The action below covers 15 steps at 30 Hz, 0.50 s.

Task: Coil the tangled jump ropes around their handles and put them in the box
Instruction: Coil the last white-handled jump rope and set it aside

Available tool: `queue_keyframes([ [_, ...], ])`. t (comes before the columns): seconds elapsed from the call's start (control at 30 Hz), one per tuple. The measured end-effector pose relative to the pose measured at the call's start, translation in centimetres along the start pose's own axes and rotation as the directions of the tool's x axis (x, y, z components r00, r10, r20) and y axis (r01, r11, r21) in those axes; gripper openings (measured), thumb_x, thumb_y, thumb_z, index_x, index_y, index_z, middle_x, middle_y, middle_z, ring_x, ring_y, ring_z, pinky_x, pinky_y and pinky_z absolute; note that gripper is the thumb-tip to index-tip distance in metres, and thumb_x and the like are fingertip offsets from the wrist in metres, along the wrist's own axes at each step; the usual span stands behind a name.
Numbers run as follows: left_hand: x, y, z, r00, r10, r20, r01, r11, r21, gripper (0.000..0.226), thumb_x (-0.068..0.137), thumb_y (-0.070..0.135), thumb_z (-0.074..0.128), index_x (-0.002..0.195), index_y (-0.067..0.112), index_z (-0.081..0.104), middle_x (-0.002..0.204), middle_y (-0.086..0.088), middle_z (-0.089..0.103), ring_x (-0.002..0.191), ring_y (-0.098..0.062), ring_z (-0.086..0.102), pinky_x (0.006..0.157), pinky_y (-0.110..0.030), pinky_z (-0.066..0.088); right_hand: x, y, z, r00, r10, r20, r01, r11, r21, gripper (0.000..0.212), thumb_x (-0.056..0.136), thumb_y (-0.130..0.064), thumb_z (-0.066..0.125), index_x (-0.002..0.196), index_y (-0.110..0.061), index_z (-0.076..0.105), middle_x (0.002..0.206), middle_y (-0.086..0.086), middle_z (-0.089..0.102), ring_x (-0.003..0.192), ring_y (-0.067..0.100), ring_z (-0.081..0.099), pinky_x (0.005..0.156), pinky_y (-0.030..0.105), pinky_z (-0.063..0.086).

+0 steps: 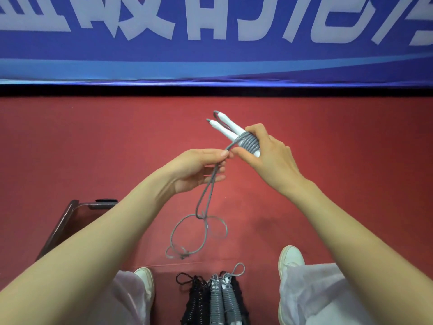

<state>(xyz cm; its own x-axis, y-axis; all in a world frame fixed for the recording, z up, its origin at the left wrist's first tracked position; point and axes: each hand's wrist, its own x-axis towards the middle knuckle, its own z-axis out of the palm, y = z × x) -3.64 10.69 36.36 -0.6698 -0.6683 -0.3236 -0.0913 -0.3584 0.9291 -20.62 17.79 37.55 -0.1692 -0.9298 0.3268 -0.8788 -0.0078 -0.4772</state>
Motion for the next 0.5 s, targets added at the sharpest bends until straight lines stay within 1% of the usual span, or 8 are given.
queue_keyframes([
  [0.07,-0.1,0.0,-0.3,0.999,0.036,-0.008,-0.036,0.998,-0.041,0.010,0.087,0.017,0.062,0.089,0.015,0.072,0.073,0.005,0.056,0.063,-0.007,0.058,0.078,-0.024,0.054,-0.2,-0.5,-0.2,0.999,0.021,0.029,-0.025,0.991,0.133,0.044,0.086,-0.054,0.061,0.116,-0.027,0.046,0.092,-0.010,0.059,0.089,0.023,0.055,0.071,0.032,0.032],
  [0.13,-0.2,0.1,-0.3,0.997,0.079,0.025,-0.077,0.995,-0.061,0.011,0.081,0.024,0.064,0.085,0.018,0.072,0.073,0.007,0.052,0.059,-0.005,0.048,0.072,-0.021,0.046,-0.2,-0.7,-0.1,0.998,0.057,0.026,-0.062,0.970,0.237,0.043,0.084,-0.053,0.064,0.116,-0.028,0.048,0.079,-0.018,0.054,0.082,0.020,0.053,0.070,0.031,0.034],
  [0.23,-0.3,0.3,0.0,0.990,0.132,0.039,-0.128,0.987,-0.097,0.027,0.080,0.041,0.058,0.074,0.021,0.075,0.071,0.008,0.051,0.057,-0.004,0.042,0.070,-0.021,0.037,0.0,-0.7,0.2,0.997,0.075,-0.036,-0.060,0.947,0.317,0.043,0.082,-0.053,0.067,0.114,-0.030,0.050,0.066,-0.018,0.050,0.068,0.016,0.049,0.064,0.031,0.035],
  [0.27,-0.2,0.2,0.0,0.987,0.158,0.024,-0.156,0.986,-0.067,0.026,0.080,0.041,0.059,0.072,0.022,0.076,0.071,0.008,0.050,0.058,-0.004,0.042,0.070,-0.022,0.036,0.1,-0.7,0.3,0.996,0.078,-0.048,-0.058,0.942,0.332,0.043,0.082,-0.052,0.067,0.114,-0.030,0.051,0.064,-0.016,0.049,0.064,0.014,0.048,0.062,0.029,0.035],
  [0.33,-0.1,-0.1,0.1,0.978,0.206,-0.006,-0.206,0.978,0.022,0.017,0.077,0.034,0.063,0.073,0.022,0.075,0.070,0.009,0.050,0.059,-0.005,0.042,0.071,-0.024,0.035,0.0,-0.8,0.5,0.995,0.086,-0.042,-0.064,0.925,0.375,0.037,0.083,-0.048,0.067,0.112,-0.031,0.052,0.062,-0.013,0.048,0.057,0.006,0.046,0.057,0.022,0.034],
  [0.4,0.0,-0.3,0.3,0.968,0.248,-0.030,-0.247,0.968,0.043,0.011,0.074,0.030,0.067,0.081,0.022,0.071,0.068,0.008,0.052,0.057,-0.005,0.043,0.068,-0.024,0.035,-0.1,-0.9,0.7,0.996,0.083,0.007,-0.077,0.874,0.480,0.026,0.086,-0.043,0.067,0.106,-0.035,0.053,0.062,-0.011,0.050,0.049,0.004,0.044,0.051,0.018,0.032],
  [0.43,0.0,-0.4,0.3,0.961,0.276,-0.031,-0.275,0.961,0.031,0.017,0.074,0.028,0.068,0.090,0.022,0.067,0.067,0.008,0.052,0.056,-0.006,0.043,0.067,-0.024,0.035,-0.1,-0.9,0.9,0.996,0.076,0.053,-0.093,0.820,0.565,0.020,0.089,-0.039,0.065,0.103,-0.036,0.052,0.063,-0.009,0.052,0.045,0.003,0.042,0.047,0.017,0.032],
  [0.5,0.1,-0.3,0.4,0.940,0.341,-0.023,-0.341,0.940,0.009,0.031,0.076,0.025,0.067,0.107,0.025,0.064,0.068,0.007,0.050,0.055,-0.007,0.040,0.064,-0.022,0.035,-0.1,-1.1,1.1,0.983,0.063,0.172,-0.169,0.664,0.728,0.013,0.095,-0.036,0.057,0.103,-0.031,0.048,0.066,0.001,0.052,0.038,0.005,0.037,0.037,0.018,0.028],
])
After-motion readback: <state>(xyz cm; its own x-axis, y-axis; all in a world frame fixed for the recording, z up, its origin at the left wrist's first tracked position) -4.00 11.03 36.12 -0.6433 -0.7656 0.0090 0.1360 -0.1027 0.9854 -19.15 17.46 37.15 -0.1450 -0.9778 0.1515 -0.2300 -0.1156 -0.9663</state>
